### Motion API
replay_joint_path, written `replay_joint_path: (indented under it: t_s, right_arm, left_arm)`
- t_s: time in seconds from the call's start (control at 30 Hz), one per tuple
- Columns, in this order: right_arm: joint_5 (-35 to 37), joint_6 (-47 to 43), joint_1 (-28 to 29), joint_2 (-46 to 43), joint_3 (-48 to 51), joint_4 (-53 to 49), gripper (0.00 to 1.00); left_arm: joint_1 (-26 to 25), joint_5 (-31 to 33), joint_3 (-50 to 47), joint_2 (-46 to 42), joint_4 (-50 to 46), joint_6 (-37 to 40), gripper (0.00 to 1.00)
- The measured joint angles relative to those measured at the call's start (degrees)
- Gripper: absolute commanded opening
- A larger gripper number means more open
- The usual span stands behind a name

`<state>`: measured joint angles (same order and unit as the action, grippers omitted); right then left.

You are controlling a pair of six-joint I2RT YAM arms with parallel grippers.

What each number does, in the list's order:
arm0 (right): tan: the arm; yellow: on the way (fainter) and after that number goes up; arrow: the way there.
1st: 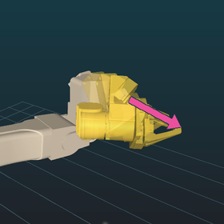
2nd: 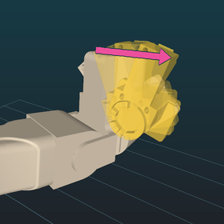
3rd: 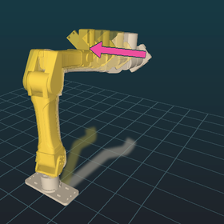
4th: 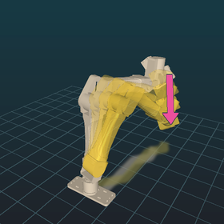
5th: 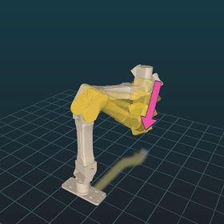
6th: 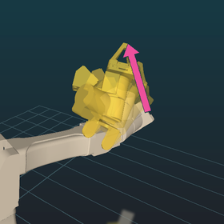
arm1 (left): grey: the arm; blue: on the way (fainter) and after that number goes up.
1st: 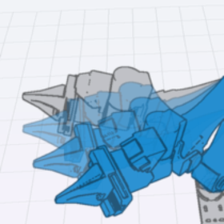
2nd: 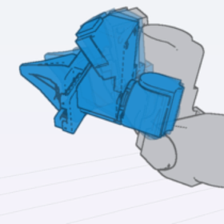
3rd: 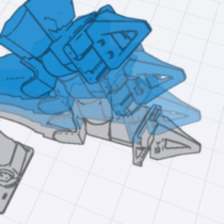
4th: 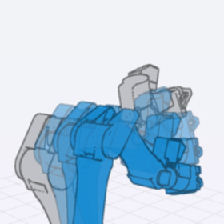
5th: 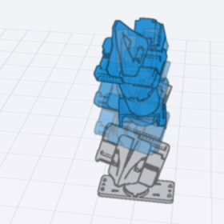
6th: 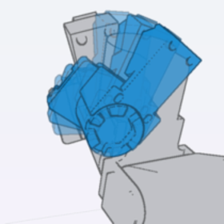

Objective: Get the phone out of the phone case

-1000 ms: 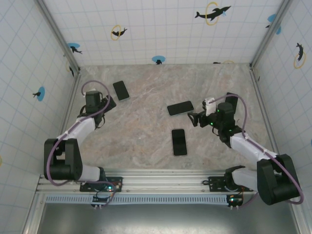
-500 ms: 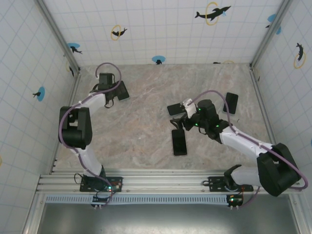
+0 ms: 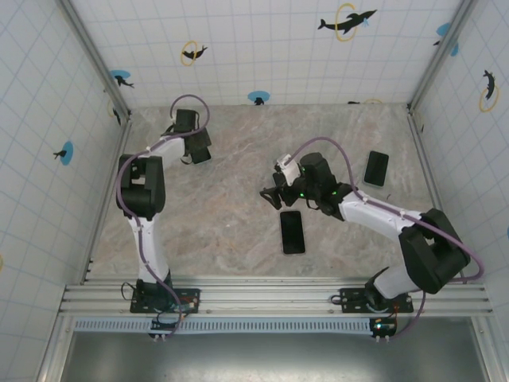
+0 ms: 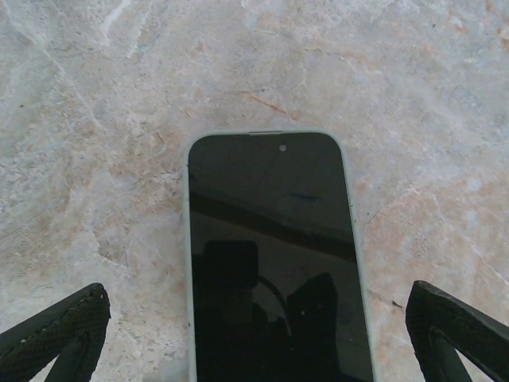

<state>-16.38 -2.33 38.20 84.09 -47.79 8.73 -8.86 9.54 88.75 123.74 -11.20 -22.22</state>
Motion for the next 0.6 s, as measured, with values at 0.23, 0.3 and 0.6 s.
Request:
replay_joint_path:
  t_s: [0.23,0.3,0.6]
  right_arm:
    - [0.0,0.0,0.1,1.8,-1.1,0.0,0.99]
    - [0.0,0.0,0.1,2.0,-1.1,0.0,0.99]
    - [0.0,0.1,-0.1,2.3,-1.1,-0.5,0.99]
  left_arm:
    - [-0.4,1.3,4.0,4.2,-2.1,1.4,0.98]
    - [-0.5,1.6,5.4,5.5,-2.7,1.5,0.98]
    - [-1.6,2.8,9.4,8.9,-5.8,1.5,0.97]
